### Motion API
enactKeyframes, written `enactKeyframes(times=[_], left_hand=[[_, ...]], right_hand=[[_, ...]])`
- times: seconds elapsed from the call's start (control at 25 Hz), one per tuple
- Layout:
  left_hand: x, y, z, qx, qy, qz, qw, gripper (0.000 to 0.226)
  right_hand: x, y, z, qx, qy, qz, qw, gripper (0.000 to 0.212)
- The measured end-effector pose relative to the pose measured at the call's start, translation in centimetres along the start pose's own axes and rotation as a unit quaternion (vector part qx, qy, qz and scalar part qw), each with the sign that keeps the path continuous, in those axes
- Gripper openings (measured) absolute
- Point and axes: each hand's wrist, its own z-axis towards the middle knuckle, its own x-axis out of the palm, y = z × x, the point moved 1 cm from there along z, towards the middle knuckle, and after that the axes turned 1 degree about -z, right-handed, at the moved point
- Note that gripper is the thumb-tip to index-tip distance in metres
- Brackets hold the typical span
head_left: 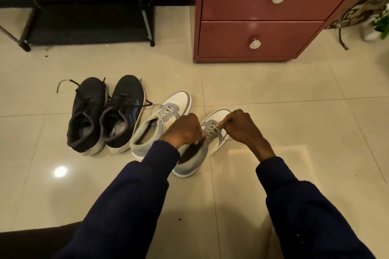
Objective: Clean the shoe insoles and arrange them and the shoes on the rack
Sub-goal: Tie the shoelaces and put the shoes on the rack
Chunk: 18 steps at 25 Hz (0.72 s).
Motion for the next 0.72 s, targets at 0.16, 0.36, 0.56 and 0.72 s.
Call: enactKeyframes(times=[0.16,0.36,0.56,0.72], left_hand=[[-0.9,-1.0,-0.5,-0.015,0.002,0.069,0.997,0.021],[-0.6,0.9,-1.7,0.071,-0.045,-0.153,0.985,0.043],[1.1,1.4,-2.5,0.072,-0.096,-0.424,0.898,0.042],[2.2,1.4,-2.4,0.087,-0.066,-0.565,0.818,0.029]], right_hand=[[-2.0,0.0,-0.4,0.026,-0.011,-0.069,0.997,0.028],[-1.4,0.1,-3.7,0.060,0.008,0.329,0.942,0.027],[2.1,0.1,-5.6,0.118,0.030,0.696,0.708,0.021],[3.1,1.2,-5.7,0.098,0.020,0.727,0.680,0.020]])
